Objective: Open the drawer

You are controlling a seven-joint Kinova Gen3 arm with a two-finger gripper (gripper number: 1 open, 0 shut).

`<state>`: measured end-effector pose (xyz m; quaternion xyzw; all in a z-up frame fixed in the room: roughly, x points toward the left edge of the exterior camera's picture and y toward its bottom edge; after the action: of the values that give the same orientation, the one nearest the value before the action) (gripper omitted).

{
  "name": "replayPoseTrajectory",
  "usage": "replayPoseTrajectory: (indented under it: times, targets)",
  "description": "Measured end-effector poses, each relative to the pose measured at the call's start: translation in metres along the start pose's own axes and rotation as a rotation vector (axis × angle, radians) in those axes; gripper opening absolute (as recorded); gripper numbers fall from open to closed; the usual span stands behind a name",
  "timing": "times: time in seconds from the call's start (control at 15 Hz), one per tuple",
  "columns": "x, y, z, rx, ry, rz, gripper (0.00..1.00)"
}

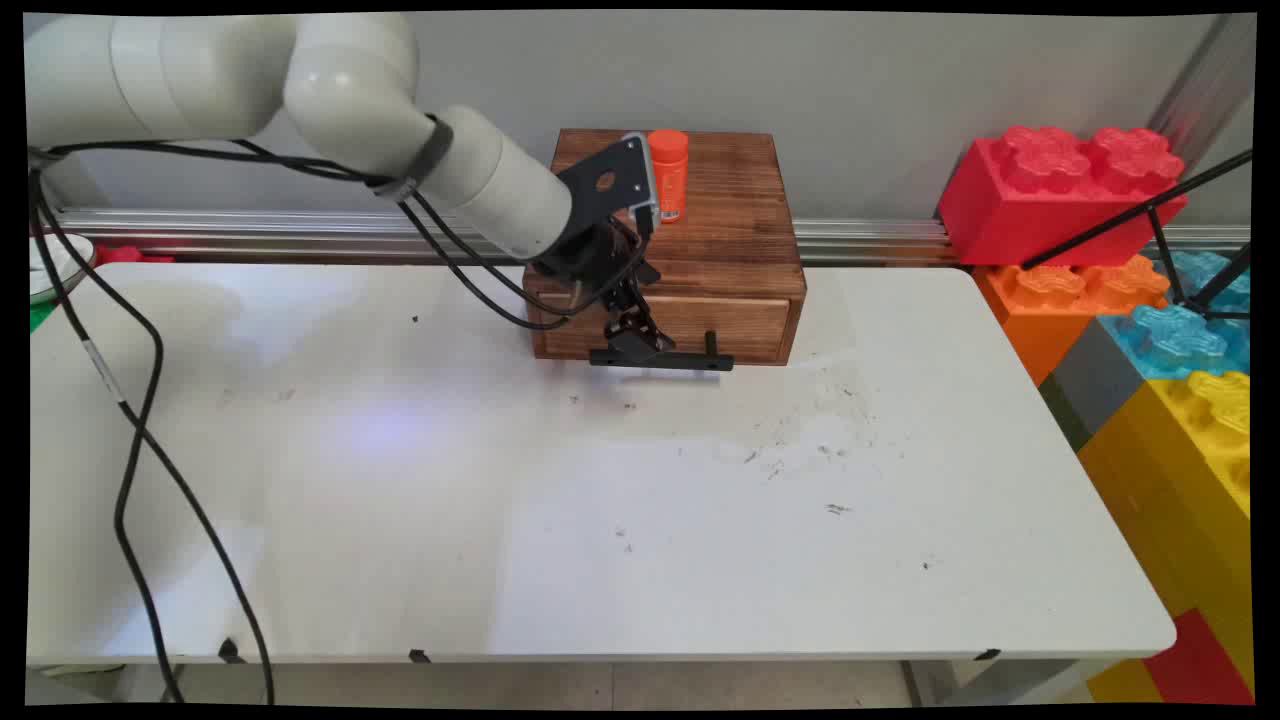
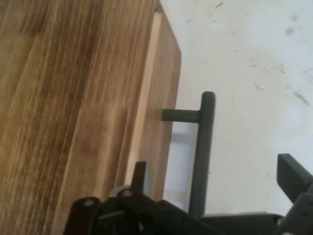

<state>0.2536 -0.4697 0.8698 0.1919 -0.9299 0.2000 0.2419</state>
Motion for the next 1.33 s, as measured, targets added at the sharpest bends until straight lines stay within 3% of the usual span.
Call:
replayPoseTrajectory:
  times: [0.53,1.33]
  targets:
    - [-0.005,-0.012,-0.004,-0.101,-0.022,0.026,1.0]
    - [-0.017,-0.024,0.04,-0.162,-0.078,0.051,1.0]
